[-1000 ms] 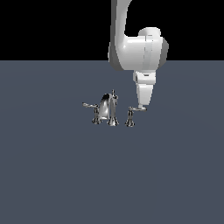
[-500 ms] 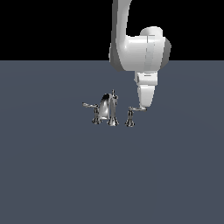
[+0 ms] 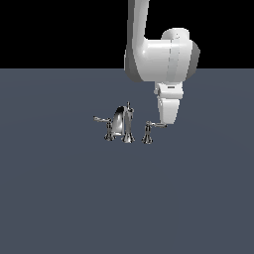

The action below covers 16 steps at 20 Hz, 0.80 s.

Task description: Turn on the faucet by rotating a designated handle.

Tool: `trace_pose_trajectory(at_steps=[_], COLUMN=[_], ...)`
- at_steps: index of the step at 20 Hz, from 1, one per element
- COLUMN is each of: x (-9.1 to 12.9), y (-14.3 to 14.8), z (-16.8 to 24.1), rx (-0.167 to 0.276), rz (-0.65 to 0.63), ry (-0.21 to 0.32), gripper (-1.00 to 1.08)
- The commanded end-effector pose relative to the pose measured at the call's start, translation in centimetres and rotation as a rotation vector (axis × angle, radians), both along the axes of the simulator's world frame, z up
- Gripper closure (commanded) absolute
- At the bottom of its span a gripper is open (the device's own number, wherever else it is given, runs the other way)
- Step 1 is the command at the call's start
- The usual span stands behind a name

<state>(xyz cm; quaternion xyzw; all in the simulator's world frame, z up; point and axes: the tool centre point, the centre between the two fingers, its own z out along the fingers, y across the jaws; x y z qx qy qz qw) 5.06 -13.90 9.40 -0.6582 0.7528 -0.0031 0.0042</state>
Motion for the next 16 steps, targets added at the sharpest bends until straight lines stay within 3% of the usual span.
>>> trace_pose_trajectory(at_steps=[1,2,16], x=[-1.1,-0.2,-4.5], y=[-0.7,0.0,1.4], z=[0.0,0.0,0.0], rx=[-0.001,0.001,0.0], rz=[-0.009,0.001,-0.007], ry=[0.011,0.0,0.008], gripper=[1.08,1.08,1.08])
